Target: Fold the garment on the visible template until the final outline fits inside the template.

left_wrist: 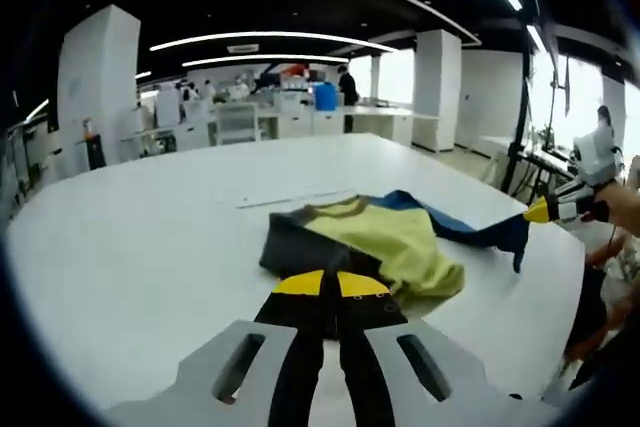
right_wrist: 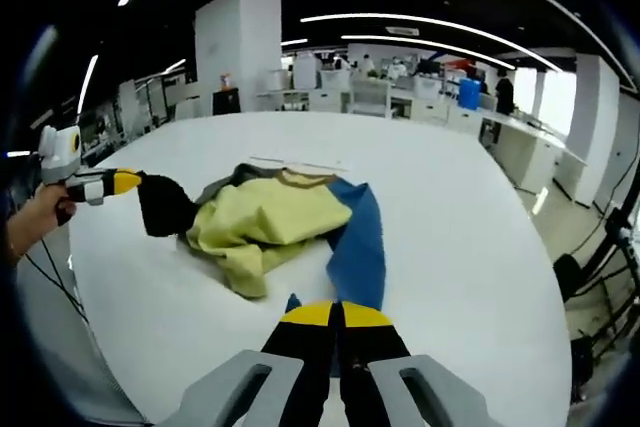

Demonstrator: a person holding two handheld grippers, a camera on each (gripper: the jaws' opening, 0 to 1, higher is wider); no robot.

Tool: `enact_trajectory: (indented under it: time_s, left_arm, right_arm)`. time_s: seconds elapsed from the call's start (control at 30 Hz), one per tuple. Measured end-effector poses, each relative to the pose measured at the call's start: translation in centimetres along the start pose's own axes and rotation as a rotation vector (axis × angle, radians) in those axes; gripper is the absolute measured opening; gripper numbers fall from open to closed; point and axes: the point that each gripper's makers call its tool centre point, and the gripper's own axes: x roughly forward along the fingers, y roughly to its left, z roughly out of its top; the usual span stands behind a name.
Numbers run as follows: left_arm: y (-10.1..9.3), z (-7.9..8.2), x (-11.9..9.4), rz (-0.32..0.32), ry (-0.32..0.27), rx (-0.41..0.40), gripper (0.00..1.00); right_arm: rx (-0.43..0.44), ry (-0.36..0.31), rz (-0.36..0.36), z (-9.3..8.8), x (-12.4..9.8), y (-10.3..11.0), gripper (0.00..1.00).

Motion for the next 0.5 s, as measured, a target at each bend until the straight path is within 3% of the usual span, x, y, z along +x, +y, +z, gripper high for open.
enact_trajectory:
  time_s: [0.17, 0.33, 0.4, 0.5]
  left_arm:
    - [3.5, 0.9, -1.6, 0.078, -0.024, -0.010, 0.00]
    - [7.8, 1.3, -3.3, 0.202, -0.044, -0.064, 0.00]
    - [9.9, 1.3, -4.2, 0.280, -0.054, -0.077, 0.00]
    - [11.6, 0.9, -4.8, 0.322, -0.056, -0.101, 0.00]
  right_arm:
    - [-0.021, -0.010, -0.047, 1.1, -0.7, -2.9, 0.00]
    - [-0.026, -0.008, -0.080, 1.7, -0.9, -5.2, 0.00]
    - [0.000, -0.012, -0.083, 1.8, -0.8, -6.2, 0.00]
    - [0.038, -0.003, -0.094, 1.6, -0.6, -7.4, 0.00]
